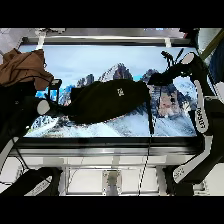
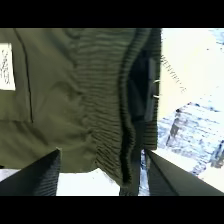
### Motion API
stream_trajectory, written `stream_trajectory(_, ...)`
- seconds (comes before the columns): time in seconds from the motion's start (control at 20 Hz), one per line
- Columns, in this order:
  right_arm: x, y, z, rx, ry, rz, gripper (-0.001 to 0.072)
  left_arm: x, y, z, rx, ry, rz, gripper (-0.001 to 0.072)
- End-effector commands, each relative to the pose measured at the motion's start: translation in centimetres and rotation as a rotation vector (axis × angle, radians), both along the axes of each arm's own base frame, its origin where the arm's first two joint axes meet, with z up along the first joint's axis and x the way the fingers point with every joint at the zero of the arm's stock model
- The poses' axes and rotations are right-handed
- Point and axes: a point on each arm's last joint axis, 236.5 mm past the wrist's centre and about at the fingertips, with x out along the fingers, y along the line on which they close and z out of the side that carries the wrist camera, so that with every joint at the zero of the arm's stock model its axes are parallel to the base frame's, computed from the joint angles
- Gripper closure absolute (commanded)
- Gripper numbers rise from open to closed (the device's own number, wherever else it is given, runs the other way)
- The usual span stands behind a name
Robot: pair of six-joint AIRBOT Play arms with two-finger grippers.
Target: Fold the clothes and pants, and hang the long-sleeved shirts on hangers.
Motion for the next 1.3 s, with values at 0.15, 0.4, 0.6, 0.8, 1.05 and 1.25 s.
stream_trajectory(0.15,0.9,0.5,-2.8,0.215,0.100,-0.077,0.0016,-0.4,0.2,3.5,-0.026,-0.099,0.001,0.0000)
stream_trajectory(0.4,0.3,0.3,-7.1,0.199,0.184,-0.080,0.0014,-0.4,0.1,3.5,-0.037,-0.093,0.024,0.0001)
stream_trajectory(0.6,0.2,-0.5,-9.0,0.158,0.204,-0.083,0.0010,-0.4,0.1,3.5,-0.042,-0.091,0.034,0.0001)
stream_trajectory(0.8,0.3,1.0,-10.4,0.186,0.221,-0.080,0.0010,-0.4,0.2,3.5,-0.042,-0.091,0.035,0.0001)
stream_trajectory(1.05,0.8,4.3,-9.7,0.297,0.196,-0.035,0.0029,-0.4,0.2,3.5,-0.042,-0.091,0.035,0.0001)
stream_trajectory(1.25,0.6,5.1,-9.6,0.303,0.194,-0.011,0.0346,-0.4,0.2,3.5,-0.042,-0.091,0.035,0.0001)
